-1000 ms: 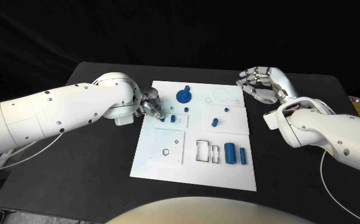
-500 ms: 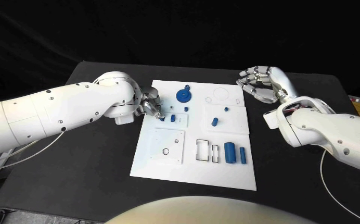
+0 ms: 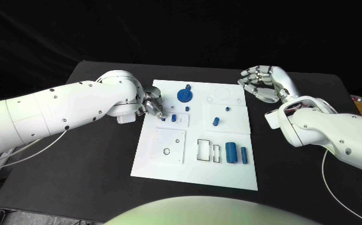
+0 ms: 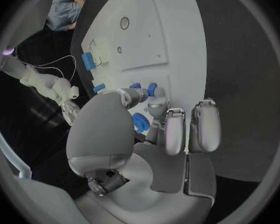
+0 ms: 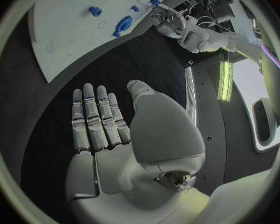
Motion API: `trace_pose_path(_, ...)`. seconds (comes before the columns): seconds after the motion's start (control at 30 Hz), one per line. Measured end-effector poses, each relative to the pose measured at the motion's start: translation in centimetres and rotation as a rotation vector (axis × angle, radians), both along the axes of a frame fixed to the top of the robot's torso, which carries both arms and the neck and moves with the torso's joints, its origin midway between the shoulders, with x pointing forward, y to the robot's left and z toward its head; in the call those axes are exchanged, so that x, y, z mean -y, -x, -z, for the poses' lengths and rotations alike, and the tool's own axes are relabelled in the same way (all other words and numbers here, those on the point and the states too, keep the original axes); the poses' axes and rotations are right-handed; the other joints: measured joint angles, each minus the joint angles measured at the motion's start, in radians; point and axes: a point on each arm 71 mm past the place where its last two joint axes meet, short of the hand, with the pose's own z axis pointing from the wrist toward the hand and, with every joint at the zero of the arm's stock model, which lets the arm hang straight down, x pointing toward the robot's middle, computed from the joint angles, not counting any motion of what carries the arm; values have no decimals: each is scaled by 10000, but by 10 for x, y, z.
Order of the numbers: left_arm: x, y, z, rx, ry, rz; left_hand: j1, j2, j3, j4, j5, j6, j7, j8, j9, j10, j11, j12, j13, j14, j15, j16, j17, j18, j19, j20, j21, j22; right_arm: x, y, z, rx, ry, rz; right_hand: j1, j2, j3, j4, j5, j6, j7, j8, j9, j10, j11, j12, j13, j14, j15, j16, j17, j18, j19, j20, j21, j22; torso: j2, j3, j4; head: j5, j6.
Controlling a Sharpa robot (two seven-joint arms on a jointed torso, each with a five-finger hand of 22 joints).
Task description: Assemble the parts on the task board
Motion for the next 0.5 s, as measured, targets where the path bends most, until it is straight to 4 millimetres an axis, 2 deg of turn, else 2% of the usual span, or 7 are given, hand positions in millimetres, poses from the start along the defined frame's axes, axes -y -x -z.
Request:
trace_pose_path(0.33, 1, -1, 1, -30, -43, -38, -210, 1, 28, 28, 9, 58, -22, 52, -35, 72, -70, -1, -74, 0, 0, 0, 0, 0, 13, -13, 0, -1, 0, 0, 0, -4, -2, -1, 0, 0, 0, 0, 0, 0, 0, 0, 1, 0, 0, 0, 0, 0, 0, 0, 0, 0, 0, 0, 0, 1, 0, 1, -3, -18, -23)
trace_pose_path(0.47, 1, -2, 2, -53, -60, -63, -351, -10, 28, 27, -19, 105, -73, 151, -52, 141, -71, -1, -55, -12, -60, 0, 0, 0, 13, -14, -1, -1, 0, 0, 0, -6, -3, 2, 0, 0, 0, 0, 0, 0, 0, 0, 1, 0, 0, 0, 0, 0, 0, 0, 1, 1, 0, 0, 0, 0, -1, 3, -3, -26, -20)
trace_pose_path(0.5, 1, -2, 3, -57, -65, -71, -482, -25, 114, -68, -53, 91, -94, 171, -53, 163, -92, -1, -55, 0, -72, 0, 0, 0, 13, -13, -1, -1, 0, 0, 0, -6, -3, 2, 0, 0, 0, 0, 0, 0, 0, 0, -6, 0, 0, 0, 0, 0, 0, 0, -16, 0, 0, 0, 0, -14, -1, 3, -3, -28, -19)
